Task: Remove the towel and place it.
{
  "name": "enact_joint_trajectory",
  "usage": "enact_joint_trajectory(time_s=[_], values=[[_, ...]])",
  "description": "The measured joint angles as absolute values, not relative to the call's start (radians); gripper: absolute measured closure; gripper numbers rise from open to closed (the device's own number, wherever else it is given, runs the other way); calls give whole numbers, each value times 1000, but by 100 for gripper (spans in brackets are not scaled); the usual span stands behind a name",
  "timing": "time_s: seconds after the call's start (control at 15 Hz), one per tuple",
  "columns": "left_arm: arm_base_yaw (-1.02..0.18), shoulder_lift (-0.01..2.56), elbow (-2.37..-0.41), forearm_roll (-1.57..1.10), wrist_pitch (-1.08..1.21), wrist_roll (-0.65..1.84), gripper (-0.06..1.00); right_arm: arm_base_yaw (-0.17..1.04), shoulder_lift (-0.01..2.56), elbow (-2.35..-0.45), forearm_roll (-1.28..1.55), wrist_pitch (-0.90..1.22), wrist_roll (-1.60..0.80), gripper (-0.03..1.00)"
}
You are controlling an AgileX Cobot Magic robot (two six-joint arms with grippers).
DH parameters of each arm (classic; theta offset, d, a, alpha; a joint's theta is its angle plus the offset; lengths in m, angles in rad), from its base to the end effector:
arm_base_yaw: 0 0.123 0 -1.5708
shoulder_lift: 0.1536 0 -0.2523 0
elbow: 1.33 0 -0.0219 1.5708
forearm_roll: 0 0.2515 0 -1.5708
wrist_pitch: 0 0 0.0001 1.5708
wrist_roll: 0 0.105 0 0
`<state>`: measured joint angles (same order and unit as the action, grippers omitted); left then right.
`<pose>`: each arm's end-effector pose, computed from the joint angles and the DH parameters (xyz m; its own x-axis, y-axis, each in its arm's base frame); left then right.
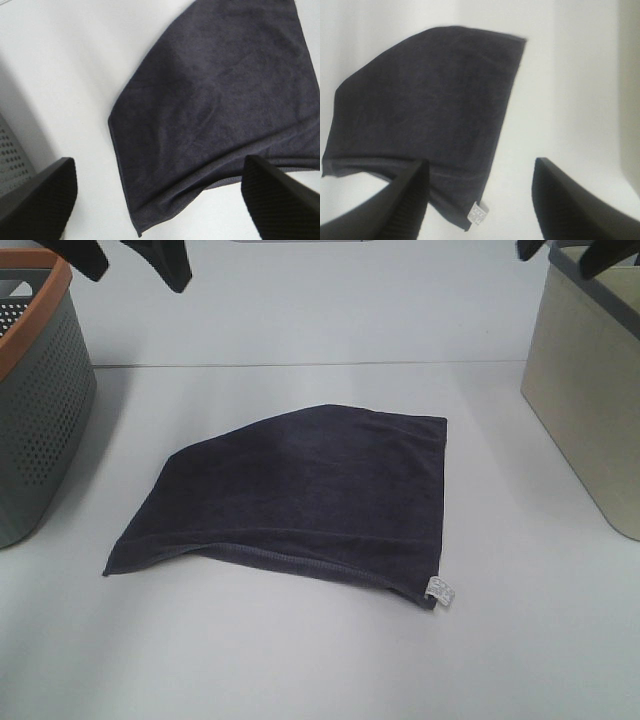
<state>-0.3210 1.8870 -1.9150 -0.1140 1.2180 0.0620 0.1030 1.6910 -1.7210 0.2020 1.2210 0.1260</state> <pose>0.3843 -0.1396 0.3055 -0.8377 0.3021 -0.4550 0.3785 0.9217 -0.0850 0.3584 0.0570 0.3252 -0.9046 0.0988 -0.4147 -0.0105 0.9673 0.2534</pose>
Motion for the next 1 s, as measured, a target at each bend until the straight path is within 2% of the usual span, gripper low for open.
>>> enact_joint_trajectory(time_s=[0.33, 0.4, 0.6, 1.0], values=[[-91, 1849, -1915, -102, 1218, 34, 11, -141, 1626, -1718, 104, 1221, 97, 36], [-5, 1849, -1915, -98, 1218, 28, 11, -151, 1612, -1701, 70, 1223, 84, 36], [73, 1836, -1915, -97, 1219, 28, 11, -151, 1612, -1693, 70, 1223, 75, 36], [90, 1733, -1826, 0, 1219, 42, 11, -151, 1610, -1691, 85, 1223, 65, 36]])
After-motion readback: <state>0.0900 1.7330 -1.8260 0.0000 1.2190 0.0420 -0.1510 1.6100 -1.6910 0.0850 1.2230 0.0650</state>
